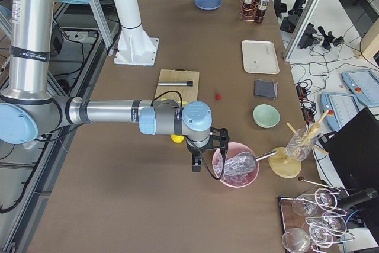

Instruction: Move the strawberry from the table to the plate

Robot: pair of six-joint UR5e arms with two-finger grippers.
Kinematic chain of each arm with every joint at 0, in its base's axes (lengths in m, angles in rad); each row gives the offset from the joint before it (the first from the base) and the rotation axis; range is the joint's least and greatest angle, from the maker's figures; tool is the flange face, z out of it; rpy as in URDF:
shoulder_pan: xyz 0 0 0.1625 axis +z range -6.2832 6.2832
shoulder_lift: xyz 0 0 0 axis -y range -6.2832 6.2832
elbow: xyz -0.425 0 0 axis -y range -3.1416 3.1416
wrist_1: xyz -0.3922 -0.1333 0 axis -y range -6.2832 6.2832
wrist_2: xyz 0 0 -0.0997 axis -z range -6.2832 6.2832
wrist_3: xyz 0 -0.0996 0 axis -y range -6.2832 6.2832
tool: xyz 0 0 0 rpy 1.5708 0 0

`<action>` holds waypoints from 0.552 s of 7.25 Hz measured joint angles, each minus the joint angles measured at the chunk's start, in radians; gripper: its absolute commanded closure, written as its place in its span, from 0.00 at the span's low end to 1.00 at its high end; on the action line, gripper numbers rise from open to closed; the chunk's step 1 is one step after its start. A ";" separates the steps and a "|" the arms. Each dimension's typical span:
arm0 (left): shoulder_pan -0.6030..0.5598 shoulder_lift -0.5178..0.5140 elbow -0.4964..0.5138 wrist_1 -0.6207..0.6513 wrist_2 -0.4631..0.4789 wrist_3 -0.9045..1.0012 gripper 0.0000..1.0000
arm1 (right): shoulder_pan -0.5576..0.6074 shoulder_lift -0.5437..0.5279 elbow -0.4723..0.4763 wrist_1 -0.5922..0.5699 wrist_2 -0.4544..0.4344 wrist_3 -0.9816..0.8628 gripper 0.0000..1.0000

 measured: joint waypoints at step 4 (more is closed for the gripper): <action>0.011 -0.004 0.052 -0.065 -0.006 -0.001 1.00 | -0.008 0.003 0.004 0.001 -0.001 0.005 0.00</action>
